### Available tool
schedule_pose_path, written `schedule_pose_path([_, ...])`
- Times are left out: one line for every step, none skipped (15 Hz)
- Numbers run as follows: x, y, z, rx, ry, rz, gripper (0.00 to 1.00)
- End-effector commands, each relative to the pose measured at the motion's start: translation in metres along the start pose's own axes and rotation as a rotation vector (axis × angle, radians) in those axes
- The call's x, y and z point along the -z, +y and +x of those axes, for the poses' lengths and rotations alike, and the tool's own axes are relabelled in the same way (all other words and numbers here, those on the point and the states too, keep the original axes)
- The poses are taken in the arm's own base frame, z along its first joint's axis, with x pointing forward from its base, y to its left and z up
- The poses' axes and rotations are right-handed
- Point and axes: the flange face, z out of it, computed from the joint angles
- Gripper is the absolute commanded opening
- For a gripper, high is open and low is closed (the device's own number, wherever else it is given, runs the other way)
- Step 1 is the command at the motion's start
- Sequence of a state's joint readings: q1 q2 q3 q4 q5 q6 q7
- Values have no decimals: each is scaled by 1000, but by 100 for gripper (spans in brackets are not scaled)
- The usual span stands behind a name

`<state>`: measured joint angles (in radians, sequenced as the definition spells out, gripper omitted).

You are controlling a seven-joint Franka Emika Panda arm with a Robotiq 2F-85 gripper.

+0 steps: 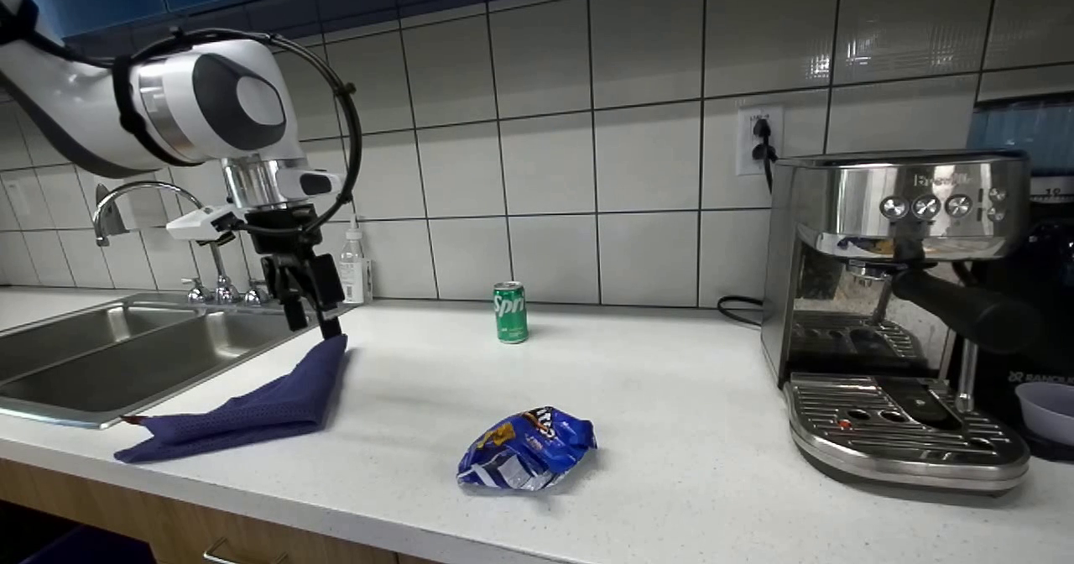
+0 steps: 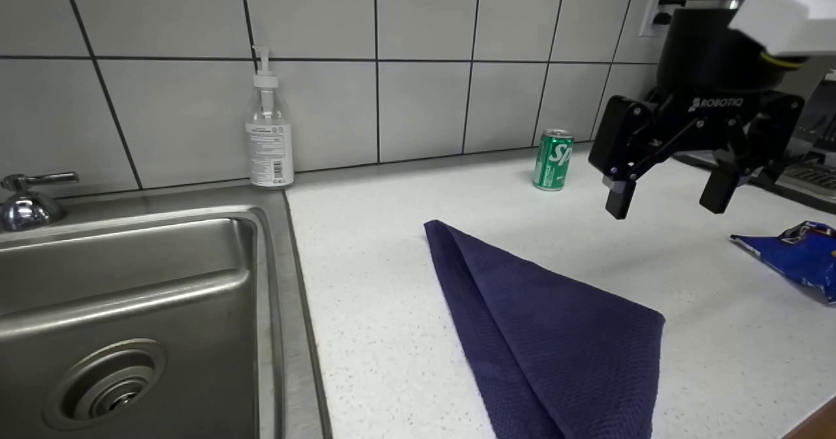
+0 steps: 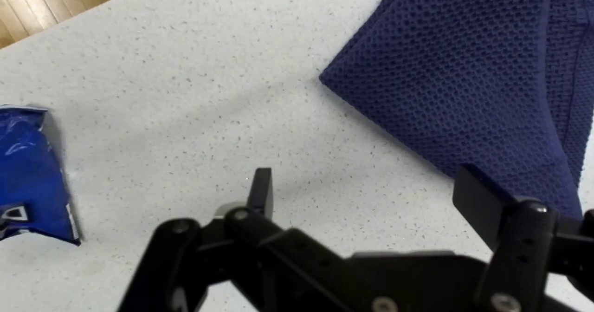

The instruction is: Fold the towel into a triangle twice.

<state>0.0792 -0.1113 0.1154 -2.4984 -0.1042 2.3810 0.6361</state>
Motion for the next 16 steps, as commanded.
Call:
schedule_pose_path([6,19,5,90,-9,-29,100])
schedule_pose_path([6,25,7,110,-13,-28,100])
schedule_pose_path([7,31,8,124,-16,-28,100])
schedule_pose_path([8,37,9,146,-22,-24,100])
schedule_pose_path([9,43,9,176,-33,-21,100])
schedule_pose_path([10,50,10,196,-36,-18,100])
schedule_pose_path([12,56,10,221,-42,-17,100])
schedule_pose_path([13,62,11,235,-44,-19,100])
schedule_pose_path([14,67,12,246,-49,-20,100])
schedule_pose_path([15,71,12,256,-53,-26,100])
schedule_pose_path([15,74,12,269,-55,-33,100])
schedule_pose_path([7,62,18,231,-50,-19,100])
schedule_pose_path([8,65,17,239,-51,-20,100])
schedule_pose_path([9,66,17,244,-52,-20,100])
schedule_pose_path([9,66,17,246,-52,-20,100])
schedule_pose_path([9,66,16,246,-52,-20,100])
